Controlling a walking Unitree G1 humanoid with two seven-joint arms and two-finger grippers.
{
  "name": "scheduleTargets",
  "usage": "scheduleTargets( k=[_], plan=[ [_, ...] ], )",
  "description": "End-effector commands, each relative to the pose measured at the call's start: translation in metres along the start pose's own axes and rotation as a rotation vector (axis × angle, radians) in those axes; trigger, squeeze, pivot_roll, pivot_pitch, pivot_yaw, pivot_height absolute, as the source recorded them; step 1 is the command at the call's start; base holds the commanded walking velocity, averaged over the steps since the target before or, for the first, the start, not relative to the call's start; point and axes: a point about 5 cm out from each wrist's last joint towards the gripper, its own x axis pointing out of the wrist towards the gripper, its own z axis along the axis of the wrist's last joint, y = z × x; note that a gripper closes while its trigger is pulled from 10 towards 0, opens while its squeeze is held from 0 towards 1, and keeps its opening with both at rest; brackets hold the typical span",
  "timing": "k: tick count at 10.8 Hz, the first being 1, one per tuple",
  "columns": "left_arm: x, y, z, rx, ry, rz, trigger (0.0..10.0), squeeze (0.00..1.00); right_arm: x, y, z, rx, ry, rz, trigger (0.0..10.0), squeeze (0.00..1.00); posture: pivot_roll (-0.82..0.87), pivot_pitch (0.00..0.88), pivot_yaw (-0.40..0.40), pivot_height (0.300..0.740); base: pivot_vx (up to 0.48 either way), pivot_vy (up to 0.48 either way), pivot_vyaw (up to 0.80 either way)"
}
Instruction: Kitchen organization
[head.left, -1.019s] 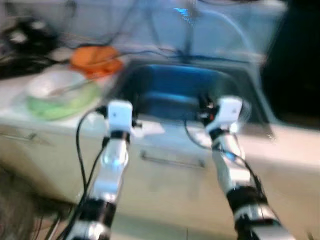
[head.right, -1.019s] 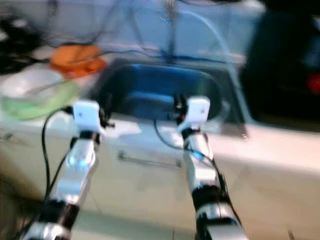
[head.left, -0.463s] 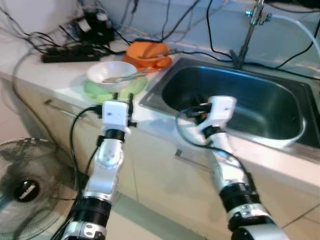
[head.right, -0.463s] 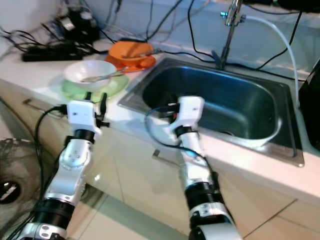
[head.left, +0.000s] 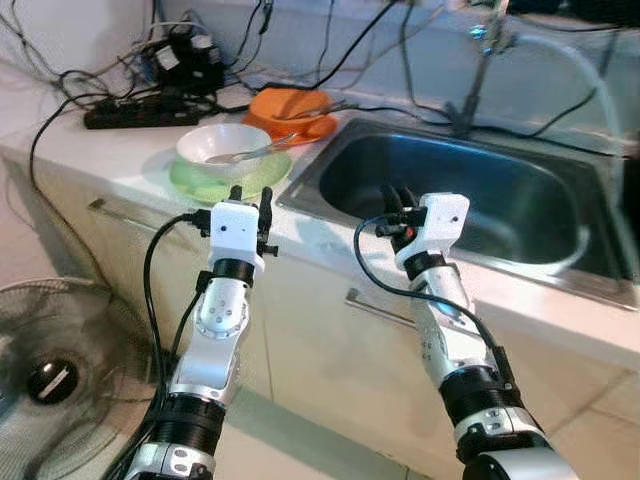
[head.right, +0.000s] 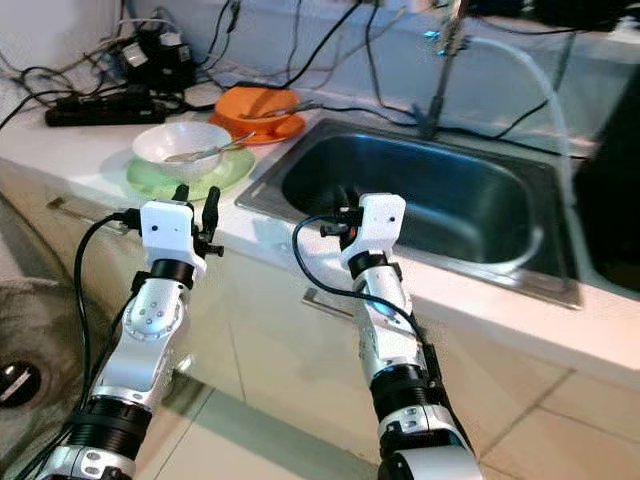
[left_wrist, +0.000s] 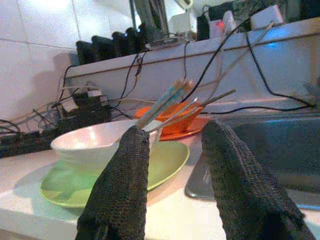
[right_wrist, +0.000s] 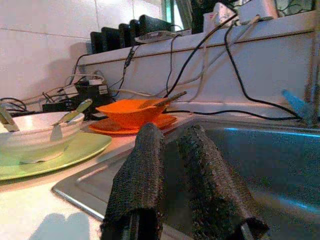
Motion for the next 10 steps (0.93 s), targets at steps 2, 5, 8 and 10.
scheduleTargets(
  k=[2, 5, 8, 10],
  plan=[
    [0.0006, -0.0008, 0.0010, 0.005, 0.002, -0.008, 10.0, 0.00, 0.0021, 0.0005, 0.0014, 0.004, 0.001, 0.008, 10.0, 0.00, 0.16, 0.032, 0.006, 0.740, 0.366, 0.000, 0.00],
    [-0.0003, -0.0005, 0.0012, 0.005, 0.002, -0.010, 10.0, 0.00, 0.0014, 0.0015, 0.0008, -0.003, 0.002, 0.013, 10.0, 0.00, 0.16, 0.035, 0.007, 0.740, 0.369, 0.000, 0.00],
    [-0.0001, -0.0003, 0.0013, 0.006, 0.001, -0.011, 10.0, 0.00, 0.0016, 0.0019, 0.0003, 0.003, 0.003, 0.011, 10.0, 0.00, 0.16, 0.034, 0.006, 0.740, 0.370, 0.000, 0.00],
    [0.0000, -0.0008, 0.0013, 0.005, 0.001, -0.013, 10.0, 0.00, 0.0016, 0.0017, 0.0000, 0.009, 0.005, 0.009, 10.0, 0.00, 0.16, 0.033, 0.007, 0.740, 0.369, 0.000, 0.00]
  ],
)
